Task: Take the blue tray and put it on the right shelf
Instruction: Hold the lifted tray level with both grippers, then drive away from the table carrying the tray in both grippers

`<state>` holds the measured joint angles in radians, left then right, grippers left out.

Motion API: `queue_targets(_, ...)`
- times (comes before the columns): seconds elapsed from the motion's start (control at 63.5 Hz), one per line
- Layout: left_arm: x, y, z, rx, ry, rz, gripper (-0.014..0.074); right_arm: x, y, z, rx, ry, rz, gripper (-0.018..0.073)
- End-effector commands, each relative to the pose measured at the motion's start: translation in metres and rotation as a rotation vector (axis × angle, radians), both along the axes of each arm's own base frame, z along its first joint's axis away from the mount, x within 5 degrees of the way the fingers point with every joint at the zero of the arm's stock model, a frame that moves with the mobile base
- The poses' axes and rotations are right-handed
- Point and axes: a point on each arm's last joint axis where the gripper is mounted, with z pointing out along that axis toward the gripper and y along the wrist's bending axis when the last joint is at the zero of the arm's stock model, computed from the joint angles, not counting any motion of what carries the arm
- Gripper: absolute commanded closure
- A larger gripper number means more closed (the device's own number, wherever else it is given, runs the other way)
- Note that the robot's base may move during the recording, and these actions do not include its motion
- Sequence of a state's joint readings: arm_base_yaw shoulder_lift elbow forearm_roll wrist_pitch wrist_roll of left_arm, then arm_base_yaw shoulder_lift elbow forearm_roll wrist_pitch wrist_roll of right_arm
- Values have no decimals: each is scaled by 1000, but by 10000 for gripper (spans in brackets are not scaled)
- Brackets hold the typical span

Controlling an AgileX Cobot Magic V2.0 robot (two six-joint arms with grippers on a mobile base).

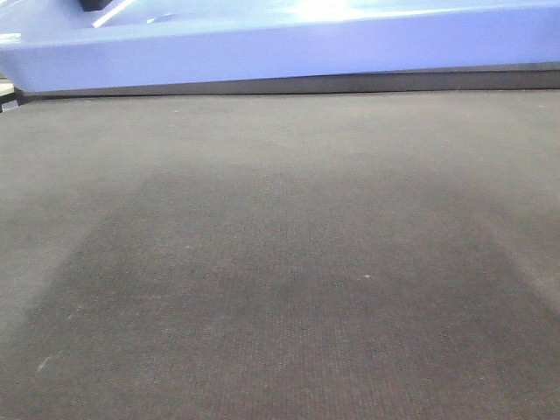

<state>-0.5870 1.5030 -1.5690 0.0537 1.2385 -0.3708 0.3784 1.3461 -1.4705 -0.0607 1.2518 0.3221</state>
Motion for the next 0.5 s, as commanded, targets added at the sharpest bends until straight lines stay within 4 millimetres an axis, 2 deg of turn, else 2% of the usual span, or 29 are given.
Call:
queue_targets(0.0,-17,6,14,39,23,-46,645,-14,-4,15,-8,-12,32,529)
queue_targets(0.489,-17,6,14,38,24,-47,645,-9,-2,16,7,-53,34,529)
